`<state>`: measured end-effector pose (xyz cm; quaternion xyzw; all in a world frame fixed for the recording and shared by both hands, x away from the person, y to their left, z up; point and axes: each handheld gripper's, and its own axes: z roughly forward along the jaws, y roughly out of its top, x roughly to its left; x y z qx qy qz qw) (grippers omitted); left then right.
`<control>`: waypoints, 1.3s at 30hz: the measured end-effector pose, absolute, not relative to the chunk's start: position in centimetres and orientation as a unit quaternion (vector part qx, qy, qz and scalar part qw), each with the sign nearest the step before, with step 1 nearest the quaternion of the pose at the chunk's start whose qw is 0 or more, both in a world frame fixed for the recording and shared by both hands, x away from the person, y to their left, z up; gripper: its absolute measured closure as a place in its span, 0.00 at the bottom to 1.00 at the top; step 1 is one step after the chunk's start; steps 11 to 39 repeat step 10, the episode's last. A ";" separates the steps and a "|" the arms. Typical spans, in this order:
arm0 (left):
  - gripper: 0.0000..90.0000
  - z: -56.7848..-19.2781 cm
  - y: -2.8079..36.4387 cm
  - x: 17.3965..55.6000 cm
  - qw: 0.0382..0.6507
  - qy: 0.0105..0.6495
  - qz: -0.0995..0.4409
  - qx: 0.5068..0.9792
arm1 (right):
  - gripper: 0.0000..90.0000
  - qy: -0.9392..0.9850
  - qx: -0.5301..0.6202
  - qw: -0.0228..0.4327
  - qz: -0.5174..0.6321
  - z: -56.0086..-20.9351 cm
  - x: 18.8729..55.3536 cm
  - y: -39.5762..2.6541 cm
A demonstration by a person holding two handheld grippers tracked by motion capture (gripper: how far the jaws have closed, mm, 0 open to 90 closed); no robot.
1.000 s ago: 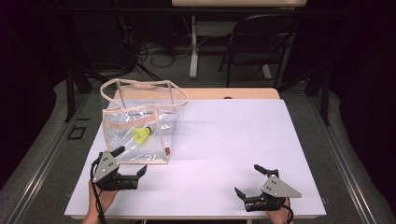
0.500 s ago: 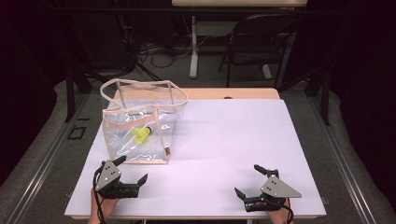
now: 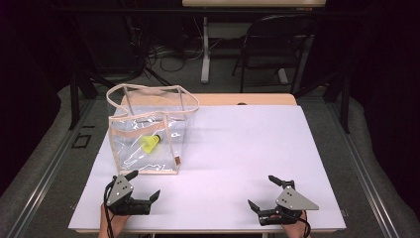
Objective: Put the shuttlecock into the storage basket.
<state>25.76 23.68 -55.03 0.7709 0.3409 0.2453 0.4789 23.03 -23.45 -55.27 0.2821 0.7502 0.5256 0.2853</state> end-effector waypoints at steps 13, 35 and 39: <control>0.00 -55.0 23.8 25.7 0.478 0.335 0.251 0.772 | 0.00 0.753 0.279 0.287 0.523 -55.3 23.1 -23.4; 0.00 -55.0 23.8 25.7 0.478 0.335 0.251 0.772 | 0.00 0.753 0.279 0.287 0.523 -55.3 23.1 -23.4; 0.00 -55.0 23.8 25.7 0.478 0.335 0.251 0.772 | 0.00 0.753 0.279 0.287 0.523 -55.3 23.1 -23.4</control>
